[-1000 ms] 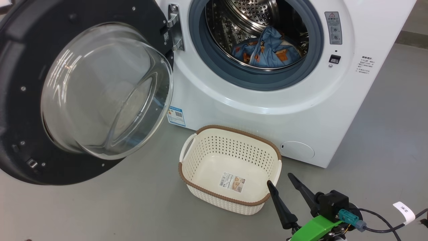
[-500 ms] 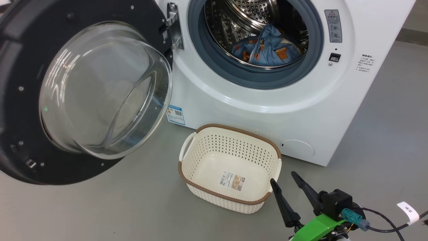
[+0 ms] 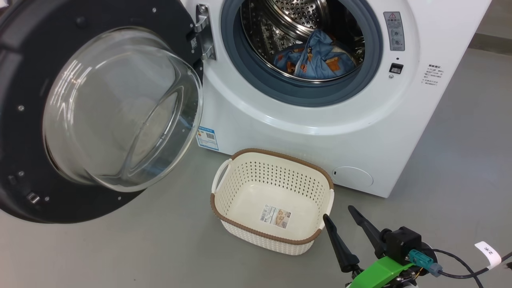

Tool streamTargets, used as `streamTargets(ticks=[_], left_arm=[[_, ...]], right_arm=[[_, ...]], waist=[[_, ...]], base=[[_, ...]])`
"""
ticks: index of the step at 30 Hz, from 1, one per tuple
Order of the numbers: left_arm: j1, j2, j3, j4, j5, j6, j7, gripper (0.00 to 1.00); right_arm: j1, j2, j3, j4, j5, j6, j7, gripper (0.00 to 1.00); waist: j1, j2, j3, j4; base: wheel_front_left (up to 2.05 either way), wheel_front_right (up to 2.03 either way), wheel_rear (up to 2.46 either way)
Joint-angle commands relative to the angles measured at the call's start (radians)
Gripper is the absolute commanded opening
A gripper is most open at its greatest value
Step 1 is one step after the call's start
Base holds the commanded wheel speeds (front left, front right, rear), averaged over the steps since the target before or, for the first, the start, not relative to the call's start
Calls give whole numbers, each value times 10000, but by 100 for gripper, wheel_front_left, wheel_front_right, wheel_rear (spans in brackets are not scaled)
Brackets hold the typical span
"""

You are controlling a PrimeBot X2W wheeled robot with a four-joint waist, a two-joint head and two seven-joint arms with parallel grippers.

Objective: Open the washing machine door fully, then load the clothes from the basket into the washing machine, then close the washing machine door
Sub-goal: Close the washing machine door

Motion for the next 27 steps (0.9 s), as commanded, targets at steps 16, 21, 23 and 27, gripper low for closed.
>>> streamTargets(ticks=[16,21,23,27], left_arm=[[-2568,1728,-264,3644,-3192,-50,2275,0],[-2925,1712,-305,4273,-4231,-50,2987,0],[-3059,1707,-268,4531,-4597,-51,3274,0],[-3258,1732,-270,4811,-5146,-51,3744,0]], right_arm=[[-181,74,116,-218,-343,62,-49,100],[-263,74,54,-210,-520,62,10,100],[-300,74,26,-255,-606,62,62,100],[-361,74,-2,-341,-732,62,155,100]], waist=[[0,0,392,16],[0,0,669,37],[0,0,792,33],[0,0,1017,-23]], base=[[0,0,0],[0,0,0],[0,0,0],[0,0,0]])
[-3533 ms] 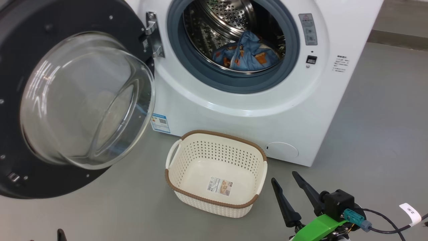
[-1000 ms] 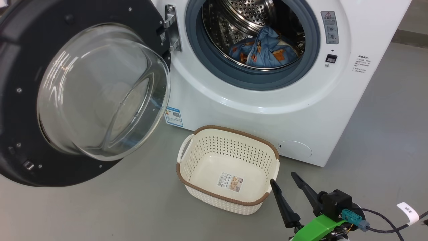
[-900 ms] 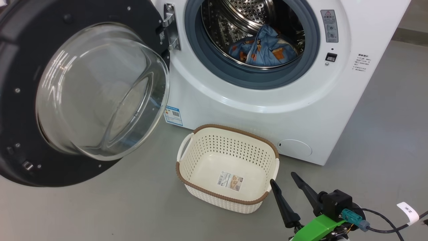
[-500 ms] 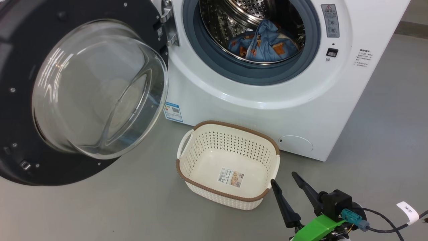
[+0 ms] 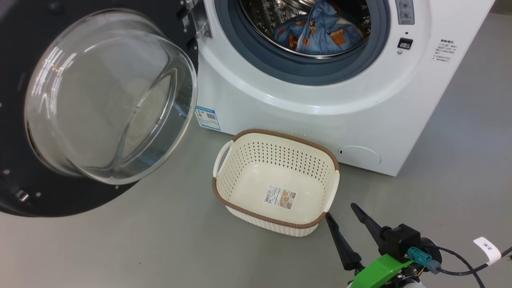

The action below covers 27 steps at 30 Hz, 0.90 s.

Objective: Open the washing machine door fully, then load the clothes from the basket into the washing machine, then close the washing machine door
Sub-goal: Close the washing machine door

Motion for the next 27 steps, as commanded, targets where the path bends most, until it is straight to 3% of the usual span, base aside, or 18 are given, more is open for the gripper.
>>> streamTargets(ticks=[1,17,27], left_arm=[[-389,691,226,-207,-89,-39,87,0],[-1418,431,191,1379,-1039,-38,971,0],[-1534,149,-44,1650,-1330,-39,1637,0]], right_arm=[[-328,78,184,-263,-112,62,-23,100],[-452,-8,-17,-819,-543,62,464,100],[-398,11,-12,-863,-558,62,553,100]], waist=[[0,0,112,-34],[0,0,1014,-201],[0,0,939,-46]], base=[[0,0,0],[0,0,0],[0,0,0]])
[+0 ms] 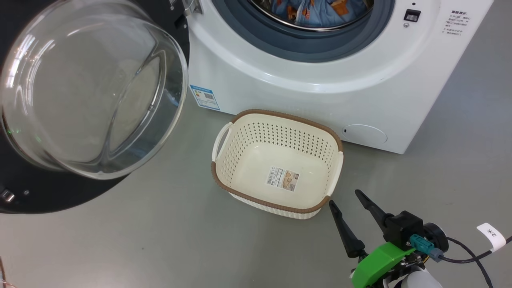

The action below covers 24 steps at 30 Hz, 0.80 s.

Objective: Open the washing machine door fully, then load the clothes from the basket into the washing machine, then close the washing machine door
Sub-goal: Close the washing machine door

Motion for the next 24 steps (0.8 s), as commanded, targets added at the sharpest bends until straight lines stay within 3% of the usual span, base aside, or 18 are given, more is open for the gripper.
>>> streamTargets(ticks=[1,18,24], left_arm=[[-228,601,148,-255,-138,-39,233,0],[-213,453,179,-659,-492,-40,625,0],[2,389,49,-844,-652,-40,1201,0]], right_arm=[[-162,98,239,-265,-22,62,14,100],[-247,81,245,-336,-52,62,69,100],[-215,84,204,-334,-53,62,56,100]], waist=[[0,0,-26,20],[0,0,188,-90],[0,0,165,-134]], base=[[0,0,0],[0,0,0],[0,0,0]])
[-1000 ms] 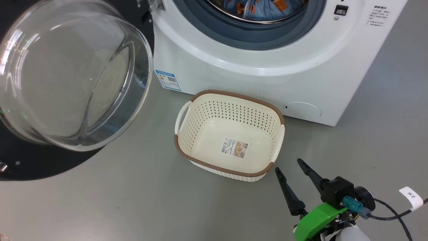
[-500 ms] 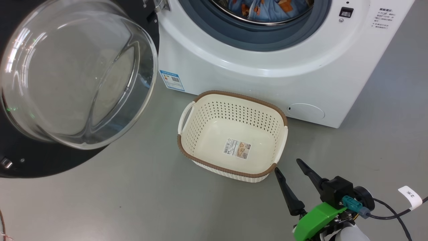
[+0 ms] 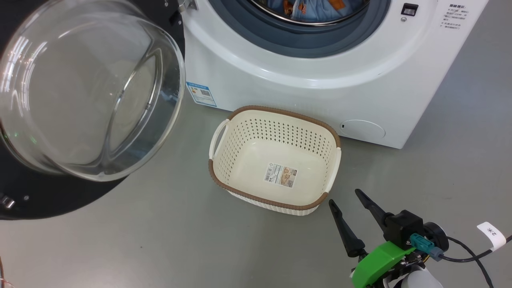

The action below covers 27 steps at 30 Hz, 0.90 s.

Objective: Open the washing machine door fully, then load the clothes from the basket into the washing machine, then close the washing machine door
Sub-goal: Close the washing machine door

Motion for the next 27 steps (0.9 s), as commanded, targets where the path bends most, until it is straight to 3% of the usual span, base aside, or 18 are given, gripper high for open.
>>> streamTargets(ticks=[1,16,27], left_arm=[[13,473,33,-358,-115,-42,312,0],[885,278,216,-1283,-1216,10,2367,0],[1806,-129,340,-2749,-2154,691,3905,0]], right_arm=[[-204,87,194,-251,-46,62,-26,100],[-150,116,305,49,111,62,-149,100],[-162,133,398,275,237,62,-293,100]], waist=[[0,0,-15,7],[0,0,-436,43],[0,0,-649,-100]], base=[[0,0,0],[0,0,0],[0,0,0]])
